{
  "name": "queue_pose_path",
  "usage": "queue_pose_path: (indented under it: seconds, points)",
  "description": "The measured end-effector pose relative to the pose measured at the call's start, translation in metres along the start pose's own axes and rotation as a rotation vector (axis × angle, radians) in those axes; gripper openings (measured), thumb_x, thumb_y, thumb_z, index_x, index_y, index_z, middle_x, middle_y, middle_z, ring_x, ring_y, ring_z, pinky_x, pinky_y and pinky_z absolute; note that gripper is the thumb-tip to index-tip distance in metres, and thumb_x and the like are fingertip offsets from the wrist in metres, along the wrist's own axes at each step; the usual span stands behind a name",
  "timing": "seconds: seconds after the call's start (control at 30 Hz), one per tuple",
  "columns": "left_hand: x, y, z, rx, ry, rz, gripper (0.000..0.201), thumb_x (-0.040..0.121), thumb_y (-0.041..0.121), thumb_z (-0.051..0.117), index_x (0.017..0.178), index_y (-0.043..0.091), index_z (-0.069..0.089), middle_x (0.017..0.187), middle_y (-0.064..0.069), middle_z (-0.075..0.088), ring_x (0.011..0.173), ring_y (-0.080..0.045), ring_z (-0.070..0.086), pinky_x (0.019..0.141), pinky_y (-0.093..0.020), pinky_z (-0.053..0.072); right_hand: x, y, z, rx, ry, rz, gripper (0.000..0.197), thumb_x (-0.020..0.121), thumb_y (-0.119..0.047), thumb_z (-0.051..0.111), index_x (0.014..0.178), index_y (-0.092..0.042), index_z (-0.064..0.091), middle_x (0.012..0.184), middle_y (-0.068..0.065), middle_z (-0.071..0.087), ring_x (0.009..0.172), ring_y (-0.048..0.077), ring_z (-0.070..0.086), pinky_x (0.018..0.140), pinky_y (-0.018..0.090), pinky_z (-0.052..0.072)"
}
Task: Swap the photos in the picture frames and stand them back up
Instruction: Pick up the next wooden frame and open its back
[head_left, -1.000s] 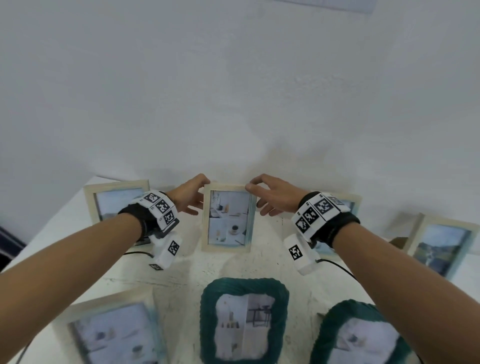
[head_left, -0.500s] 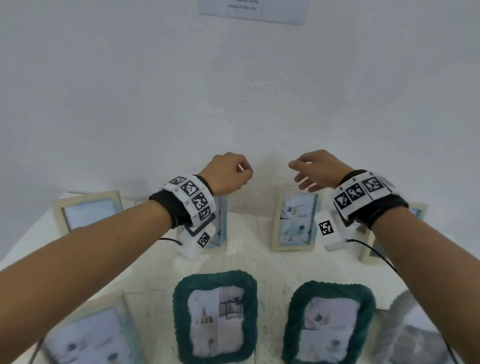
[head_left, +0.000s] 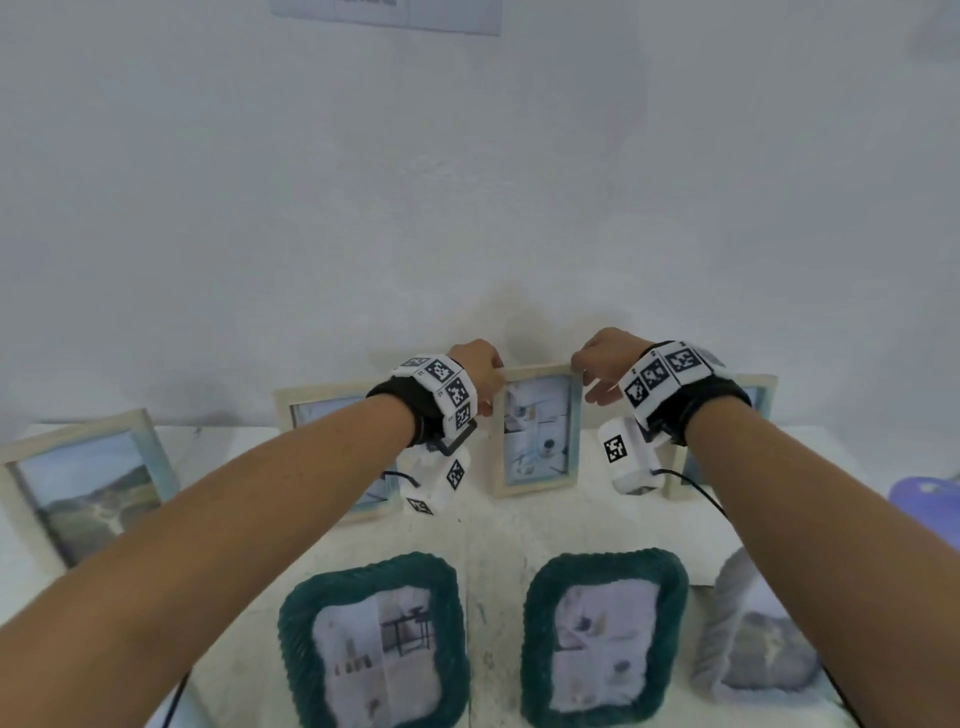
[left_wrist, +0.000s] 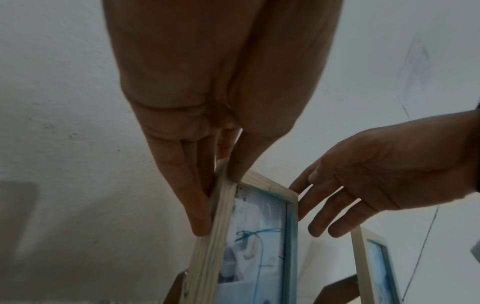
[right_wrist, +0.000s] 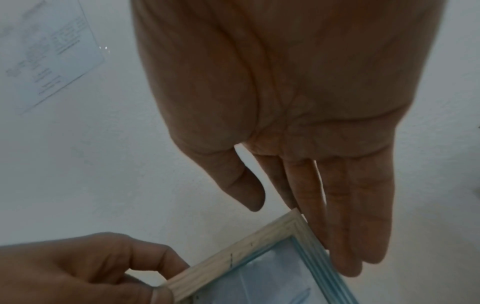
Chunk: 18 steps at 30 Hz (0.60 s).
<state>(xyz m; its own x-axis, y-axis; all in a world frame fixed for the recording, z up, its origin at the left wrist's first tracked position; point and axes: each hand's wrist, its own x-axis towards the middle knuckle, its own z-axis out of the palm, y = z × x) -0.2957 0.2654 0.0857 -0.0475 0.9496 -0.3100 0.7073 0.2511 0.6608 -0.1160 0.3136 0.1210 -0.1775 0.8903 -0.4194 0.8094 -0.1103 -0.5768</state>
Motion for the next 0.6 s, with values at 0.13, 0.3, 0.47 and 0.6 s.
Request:
queue_pose_path:
  seconds: [0.13,0.3,0.47,0.6]
  points:
    - [-0.002,0.003,-0.012,-0.029,0.035,0.038,0.018,0.100,0.012,0.049,0.116,0.008,0.055,0.104,-0.016,0.066,0.086,-0.031,0.072,0.075,-0.041,0.061,-0.011,-0.005,-0.012,0.076,0.018,-0.042,0.029,0.094,-0.010,0.049,0.111,0.012,0.059,0.108,0.022,0.065,0.091,0.037,0.069,0.088,0.048,0.054]
    - [-0.029,0.022,-0.035,-0.052,0.099,0.145,0.015,0.104,0.022,0.041,0.114,0.016,0.050,0.111,-0.013,0.062,0.091,-0.026,0.068,0.075,-0.040,0.059,-0.038,-0.001,-0.034,0.171,0.144,-0.211,0.027,0.094,-0.013,0.047,0.108,0.004,0.063,0.107,0.018,0.067,0.079,0.024,0.067,0.080,0.037,0.058]
    - [-0.084,0.062,-0.054,-0.061,0.124,0.274,0.019,0.106,0.028,0.035,0.117,0.018,0.045,0.110,-0.013,0.058,0.087,-0.021,0.057,0.077,-0.038,0.056,-0.087,0.016,-0.050,0.361,0.283,-0.406,0.022,0.095,-0.014,0.050,0.109,-0.005,0.065,0.095,0.011,0.066,0.076,0.018,0.061,0.078,0.037,0.056]
    - [-0.136,0.097,-0.048,-0.183,0.142,0.327,0.023,0.105,0.028,0.038,0.121,0.016,0.050,0.100,-0.006,0.059,0.084,-0.019,0.056,0.081,-0.040,0.058,-0.137,0.048,-0.053,0.588,0.194,-0.531,0.029,0.101,-0.035,0.044,0.109,-0.014,0.063,0.098,0.002,0.068,0.088,0.016,0.066,0.084,0.039,0.055]
